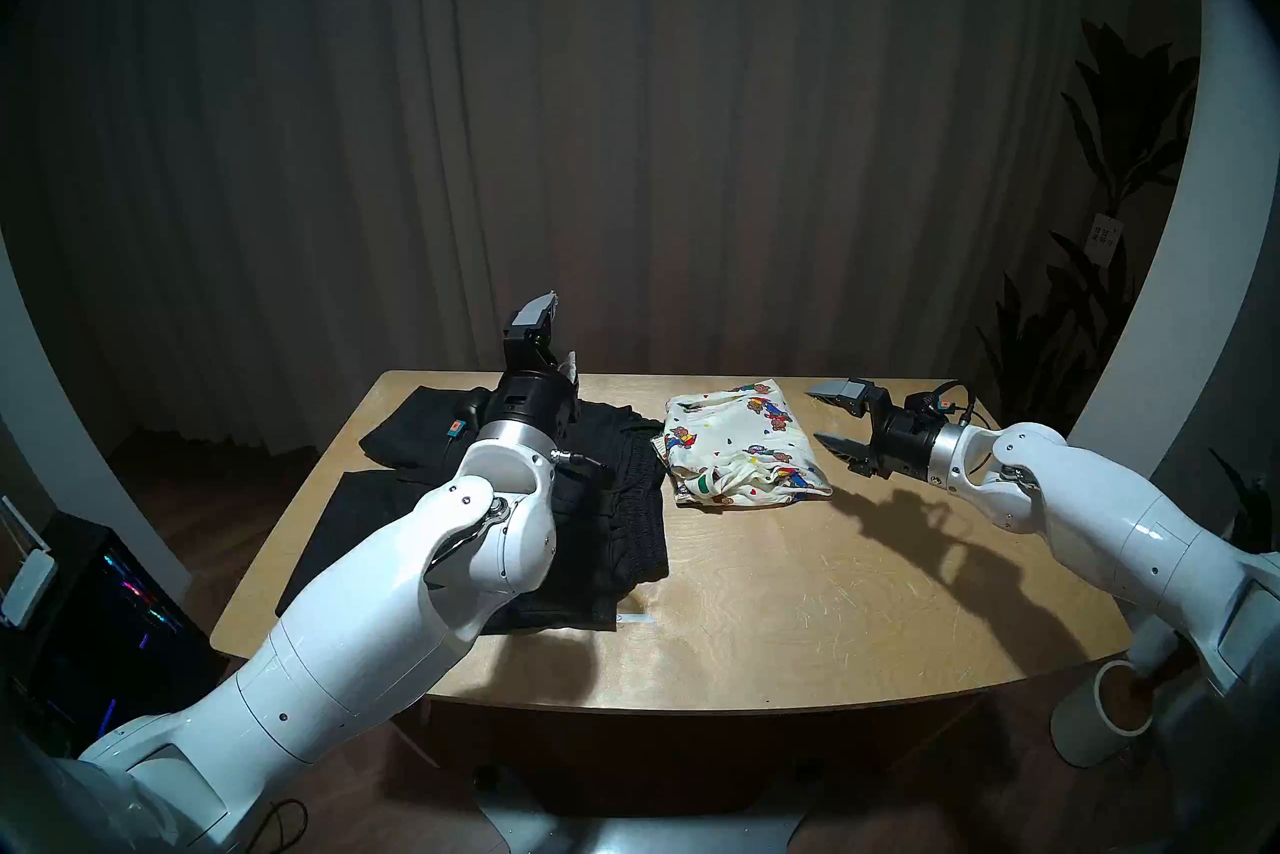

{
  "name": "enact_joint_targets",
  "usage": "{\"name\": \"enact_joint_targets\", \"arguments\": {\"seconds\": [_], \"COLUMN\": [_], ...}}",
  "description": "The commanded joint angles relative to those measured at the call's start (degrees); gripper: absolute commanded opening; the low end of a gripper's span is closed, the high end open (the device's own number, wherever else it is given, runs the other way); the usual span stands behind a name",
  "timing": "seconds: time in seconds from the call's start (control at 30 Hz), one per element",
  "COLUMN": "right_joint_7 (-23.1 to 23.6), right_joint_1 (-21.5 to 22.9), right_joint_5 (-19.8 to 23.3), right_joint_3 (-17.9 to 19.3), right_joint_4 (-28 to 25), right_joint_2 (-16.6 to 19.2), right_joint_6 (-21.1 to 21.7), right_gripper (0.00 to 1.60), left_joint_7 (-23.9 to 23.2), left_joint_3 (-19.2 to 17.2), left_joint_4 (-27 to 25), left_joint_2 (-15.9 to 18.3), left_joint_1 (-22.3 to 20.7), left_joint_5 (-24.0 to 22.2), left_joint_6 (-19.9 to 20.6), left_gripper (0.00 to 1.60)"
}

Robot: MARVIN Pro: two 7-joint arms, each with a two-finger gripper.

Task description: Fold pants twice and stack them

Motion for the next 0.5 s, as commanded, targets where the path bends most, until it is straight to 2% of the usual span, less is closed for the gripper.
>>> {"name": "enact_joint_targets", "arguments": {"seconds": [0.0, 0.27, 0.47], "right_joint_7": [-1.99, -6.09, -10.05], "right_joint_1": [0.05, -0.19, -0.35], "right_joint_5": [6.34, 13.15, 18.44], "right_joint_3": [1.5, 1.69, 1.42], "right_joint_4": [-4.41, -8.66, -11.3], "right_joint_2": [3.23, 6.32, 8.9], "right_joint_6": [4.57, 9.57, 12.52], "right_gripper": [1.6, 1.6, 1.6], "left_joint_7": [-0.7, -0.66, 0.28], "left_joint_3": [-1.87, -4.07, -5.54], "left_joint_4": [-2.71, -4.53, -6.1], "left_joint_2": [0.85, 2.77, 3.9], "left_joint_1": [1.06, 3.9, 6.36], "left_joint_5": [-0.37, -1.09, -1.59], "left_joint_6": [-1.72, -5.93, -10.52], "left_gripper": [1.6, 1.6, 1.6]}}
